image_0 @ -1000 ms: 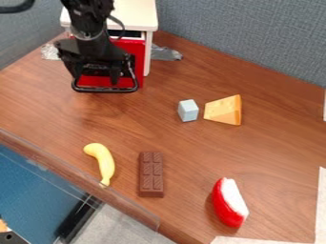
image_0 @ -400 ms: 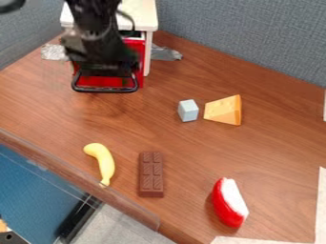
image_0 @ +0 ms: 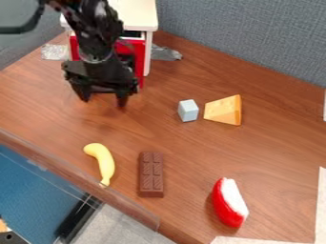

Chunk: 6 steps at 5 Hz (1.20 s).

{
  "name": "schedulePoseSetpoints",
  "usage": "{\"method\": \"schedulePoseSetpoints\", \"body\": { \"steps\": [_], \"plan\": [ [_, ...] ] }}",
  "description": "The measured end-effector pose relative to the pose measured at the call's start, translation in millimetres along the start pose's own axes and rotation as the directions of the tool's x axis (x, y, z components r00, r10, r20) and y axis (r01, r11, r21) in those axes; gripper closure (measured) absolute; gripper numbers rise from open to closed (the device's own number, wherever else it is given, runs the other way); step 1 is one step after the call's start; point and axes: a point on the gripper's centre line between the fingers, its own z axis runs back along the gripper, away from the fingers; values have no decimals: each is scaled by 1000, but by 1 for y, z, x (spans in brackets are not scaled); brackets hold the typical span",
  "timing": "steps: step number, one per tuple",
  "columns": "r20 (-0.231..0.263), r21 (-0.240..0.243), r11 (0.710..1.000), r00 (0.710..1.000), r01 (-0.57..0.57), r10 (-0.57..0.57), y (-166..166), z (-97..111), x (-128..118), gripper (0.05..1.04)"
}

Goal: Closed the drawer.

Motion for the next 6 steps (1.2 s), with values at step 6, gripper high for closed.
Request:
{"method": "schedulePoseSetpoints", "body": {
  "steps": [6],
  "plan": [
    [17,70,997,1000,-19,17,17,-10,27,85]
  ]
}}
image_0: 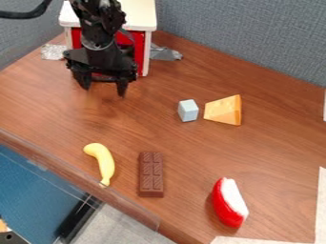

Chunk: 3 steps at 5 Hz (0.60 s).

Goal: Closed the drawer.

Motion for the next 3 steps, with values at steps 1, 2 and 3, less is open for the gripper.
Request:
{"method": "schedulePoseSetpoints", "body": {
  "steps": [1,2,3],
  "plan": [
    [-10,25,1000,1000,20,-19,6,4,2,85],
    [42,5,1000,999,24,-24,6,38,13,84],
    [44,-50,997,997,62,-60,2,77,13,85]
  ]
}}
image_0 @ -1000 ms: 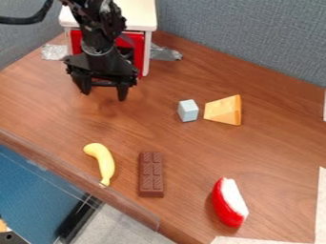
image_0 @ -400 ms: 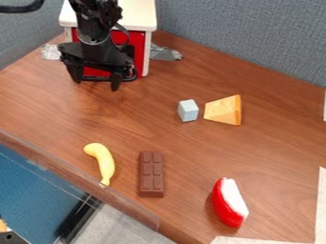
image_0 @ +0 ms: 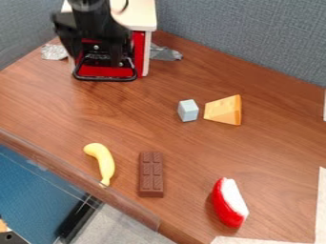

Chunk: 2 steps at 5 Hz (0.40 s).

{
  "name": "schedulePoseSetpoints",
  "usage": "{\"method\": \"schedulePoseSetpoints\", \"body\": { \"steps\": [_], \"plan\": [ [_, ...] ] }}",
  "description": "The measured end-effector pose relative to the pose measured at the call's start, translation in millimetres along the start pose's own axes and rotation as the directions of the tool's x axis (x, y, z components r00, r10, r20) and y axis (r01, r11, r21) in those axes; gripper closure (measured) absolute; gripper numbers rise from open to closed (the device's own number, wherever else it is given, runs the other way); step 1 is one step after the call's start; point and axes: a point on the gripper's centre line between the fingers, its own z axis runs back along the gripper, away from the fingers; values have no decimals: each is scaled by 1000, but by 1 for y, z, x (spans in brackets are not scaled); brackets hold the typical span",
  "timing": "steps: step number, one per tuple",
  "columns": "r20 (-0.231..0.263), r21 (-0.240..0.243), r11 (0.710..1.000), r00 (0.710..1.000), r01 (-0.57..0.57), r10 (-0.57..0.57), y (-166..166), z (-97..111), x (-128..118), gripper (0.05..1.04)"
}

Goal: Closed the drawer.

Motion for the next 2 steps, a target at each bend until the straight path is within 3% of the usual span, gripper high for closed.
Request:
{"method": "schedulePoseSetpoints", "body": {
  "steps": [1,2],
  "plan": [
    [-39,-60,997,998,46,-49,-7,28,-6,84],
    [-143,-73,979,970,189,-198,-20,42,-24,85]
  ]
}}
